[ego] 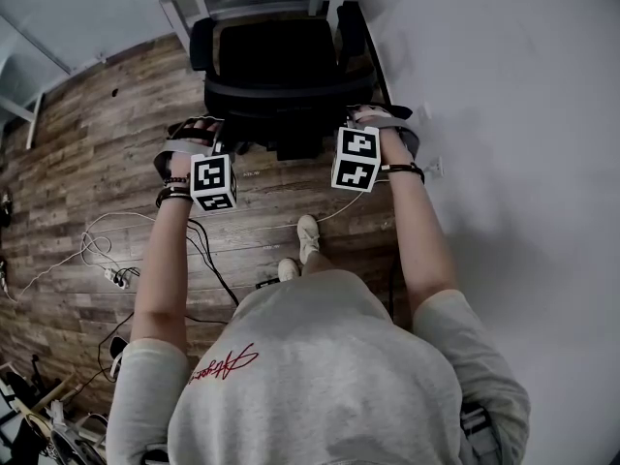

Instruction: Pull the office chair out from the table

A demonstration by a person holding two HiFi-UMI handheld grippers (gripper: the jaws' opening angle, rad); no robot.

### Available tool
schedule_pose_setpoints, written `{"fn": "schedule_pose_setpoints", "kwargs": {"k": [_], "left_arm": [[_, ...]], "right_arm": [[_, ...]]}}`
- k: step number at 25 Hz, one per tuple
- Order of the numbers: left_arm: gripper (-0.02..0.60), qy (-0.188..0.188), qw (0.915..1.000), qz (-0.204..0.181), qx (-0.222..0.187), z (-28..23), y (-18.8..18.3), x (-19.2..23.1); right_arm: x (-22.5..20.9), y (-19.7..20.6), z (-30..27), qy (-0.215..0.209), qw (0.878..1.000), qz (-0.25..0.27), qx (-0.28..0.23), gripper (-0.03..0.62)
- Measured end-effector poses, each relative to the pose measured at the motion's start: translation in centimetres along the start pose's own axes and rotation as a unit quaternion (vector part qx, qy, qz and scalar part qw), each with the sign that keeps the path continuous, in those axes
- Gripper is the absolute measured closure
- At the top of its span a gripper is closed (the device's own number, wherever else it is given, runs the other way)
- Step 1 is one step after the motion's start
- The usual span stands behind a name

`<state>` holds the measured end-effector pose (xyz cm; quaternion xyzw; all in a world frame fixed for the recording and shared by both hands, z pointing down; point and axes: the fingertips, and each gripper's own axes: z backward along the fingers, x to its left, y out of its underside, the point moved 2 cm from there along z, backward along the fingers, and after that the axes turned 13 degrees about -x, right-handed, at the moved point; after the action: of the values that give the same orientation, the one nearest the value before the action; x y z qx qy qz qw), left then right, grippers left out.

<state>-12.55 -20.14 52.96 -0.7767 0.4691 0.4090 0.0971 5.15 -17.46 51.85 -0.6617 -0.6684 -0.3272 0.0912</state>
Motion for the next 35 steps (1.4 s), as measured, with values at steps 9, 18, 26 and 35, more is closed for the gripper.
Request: {"fn": "schedule_pose_setpoints", "kwargs": {"k": [9, 18, 26, 35], "left_arm": [[0.522, -0.002, 1.0000, -0.007, -0.001, 1.0, 0.2, -1.1], [0.522, -0.002, 0.9999, -0.010, -0.007, 1.5, -0.4, -1.5], [0.522, -0.003, 0.9999, -0.009, -0.006, 1.8, -1.2, -2.3], [0.523, -0.001, 1.0000, -0.004, -0.003, 2.9, -2.8, -3.3]], "right_arm": [[1.3, -1.0, 0.6, 0.005, 1.000, -0.003, 0.004, 0.488], [2.0, -1.1, 1.1, 0.002, 1.000, -0.008, 0.007, 0.487], [3.0, -0.8, 1.6, 0.002, 1.000, -0.008, 0.007, 0.488], [4.4, -0.6, 3.0, 0.001, 1.000, -0.003, 0.003, 0.488]]}}
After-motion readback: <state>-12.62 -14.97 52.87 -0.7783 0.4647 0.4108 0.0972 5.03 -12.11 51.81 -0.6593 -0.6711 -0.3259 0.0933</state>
